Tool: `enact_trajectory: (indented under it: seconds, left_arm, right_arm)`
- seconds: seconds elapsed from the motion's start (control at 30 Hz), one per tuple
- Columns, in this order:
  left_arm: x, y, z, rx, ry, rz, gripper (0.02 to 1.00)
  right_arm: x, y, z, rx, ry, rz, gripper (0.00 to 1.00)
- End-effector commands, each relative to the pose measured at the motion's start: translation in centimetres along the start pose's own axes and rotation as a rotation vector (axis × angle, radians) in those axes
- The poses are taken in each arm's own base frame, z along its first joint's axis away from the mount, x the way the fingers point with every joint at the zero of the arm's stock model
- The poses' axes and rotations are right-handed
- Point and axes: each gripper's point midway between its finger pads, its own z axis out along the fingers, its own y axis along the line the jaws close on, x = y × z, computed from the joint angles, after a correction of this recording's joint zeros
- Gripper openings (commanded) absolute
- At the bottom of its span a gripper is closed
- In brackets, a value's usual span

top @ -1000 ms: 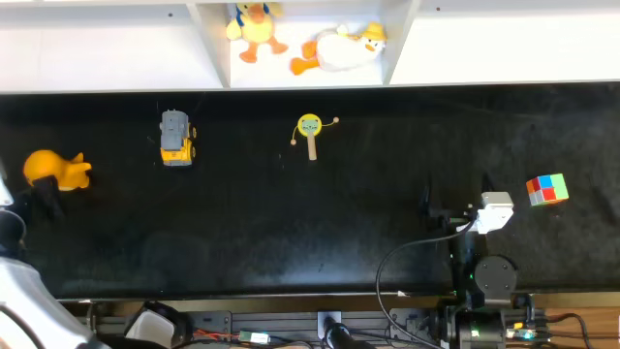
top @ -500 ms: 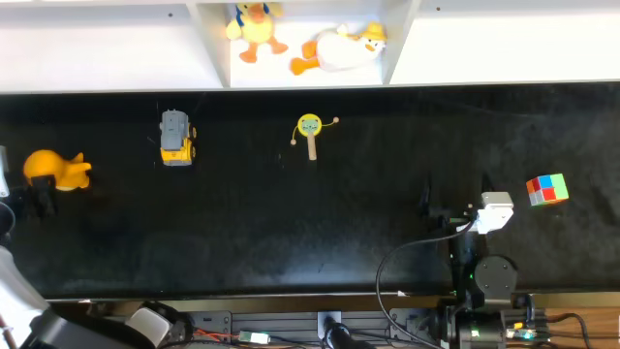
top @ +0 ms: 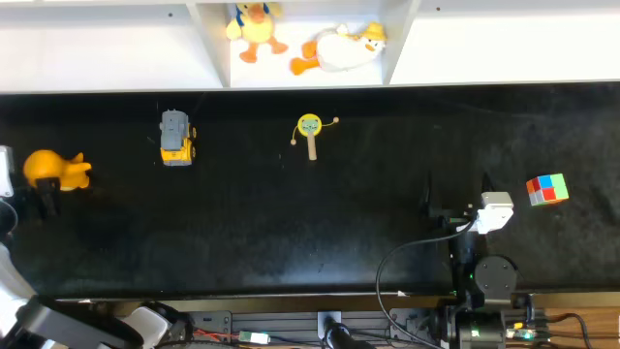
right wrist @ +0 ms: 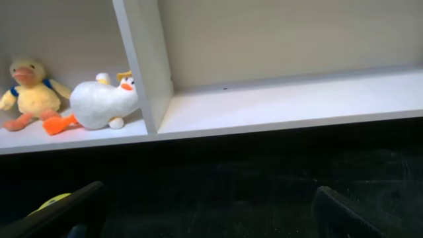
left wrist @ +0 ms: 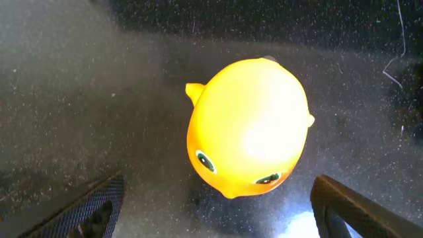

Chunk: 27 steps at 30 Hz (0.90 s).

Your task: Store Toys

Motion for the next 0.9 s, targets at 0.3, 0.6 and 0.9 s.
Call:
enact_trajectory:
  seconds: [0.3, 0.6, 0.9]
  left_arm:
    - [-2.1, 0.2, 0.3, 0.029, -0.082, 0.062, 0.908]
    - [-2.6, -0.9, 2.2, 0.071, -0.076, 0.092, 0.899]
    - [-3.0, -0.6, 2.3, 0.053, -0.090, 0.104, 0.785]
  right_arm:
    - [0.4, -0.1, 0.0, -0.001, 0.002, 0.008, 0.993]
    - [0.4, -0.1, 0.0, -0.001, 0.002, 0.008, 0.996]
    - [0.4, -0.1, 0.0, -0.001, 0.002, 0.008, 0.996]
